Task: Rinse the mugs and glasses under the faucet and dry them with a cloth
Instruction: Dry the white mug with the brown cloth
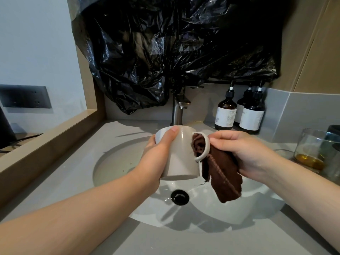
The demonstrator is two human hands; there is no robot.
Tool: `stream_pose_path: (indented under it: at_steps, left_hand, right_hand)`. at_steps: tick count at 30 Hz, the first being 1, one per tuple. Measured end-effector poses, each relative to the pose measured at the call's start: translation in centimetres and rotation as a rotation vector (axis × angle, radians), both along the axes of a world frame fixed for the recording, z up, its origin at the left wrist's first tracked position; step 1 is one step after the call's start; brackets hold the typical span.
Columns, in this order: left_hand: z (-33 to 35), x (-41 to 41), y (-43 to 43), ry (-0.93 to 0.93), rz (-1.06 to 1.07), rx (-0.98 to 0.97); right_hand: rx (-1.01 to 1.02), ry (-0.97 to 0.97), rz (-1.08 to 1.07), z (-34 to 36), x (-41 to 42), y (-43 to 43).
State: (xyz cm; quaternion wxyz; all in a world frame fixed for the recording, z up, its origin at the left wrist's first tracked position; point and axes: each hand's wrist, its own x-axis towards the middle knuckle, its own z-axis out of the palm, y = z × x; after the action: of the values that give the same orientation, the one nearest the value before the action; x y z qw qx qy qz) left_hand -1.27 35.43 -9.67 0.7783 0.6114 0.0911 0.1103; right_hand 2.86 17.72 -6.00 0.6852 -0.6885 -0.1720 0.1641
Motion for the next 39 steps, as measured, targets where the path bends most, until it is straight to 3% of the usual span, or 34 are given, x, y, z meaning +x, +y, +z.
stream_pose_path:
  at_steps: [4,9,14,21,25,30,35,39]
  left_hand:
    - [0.0,0.1,0.0,-0.038,0.091,0.066]
    - [0.1,-0.4,-0.9,-0.117,0.158,0.151]
    - [0.1,-0.4,-0.8,-0.106,0.192,0.2]
    - [0.0,-0.2,-0.9,-0.081,0.14,0.12]
    - [0.0,-0.1,-0.4,-0.074,0.142,0.055]
    - [0.3,0.4,0.2,-0.049,0.13,-0.022]
    - [0.6,0.2,1.4,0.059,-0.055,-0.052]
    - [0.7,-0.6,0.3,0.095,-0.262,-0.083]
  right_hand:
    - [0.0,0.03,0.08,0.2,-0.6,0.2]
    - [-0.096,-0.126,-0.113,-0.5,-1.3,1.2]
    - [-0.235,-0.085,-0.077,-0.9,-1.2,1.4]
    - [-0.119,-0.202,-0.276,-1.4,-1.0,2.1]
    - [-0.282,-0.245,-0.127,-0.7,-1.5,2.0]
    - [-0.705,-0.316,0.084,0.9,-0.8,-0.1]
    - [-0.51,-0.339,-0.106,0.3,1.6,-1.1]
    - [-0.351,-0.32,0.088,0.4,1.6,-1.3]
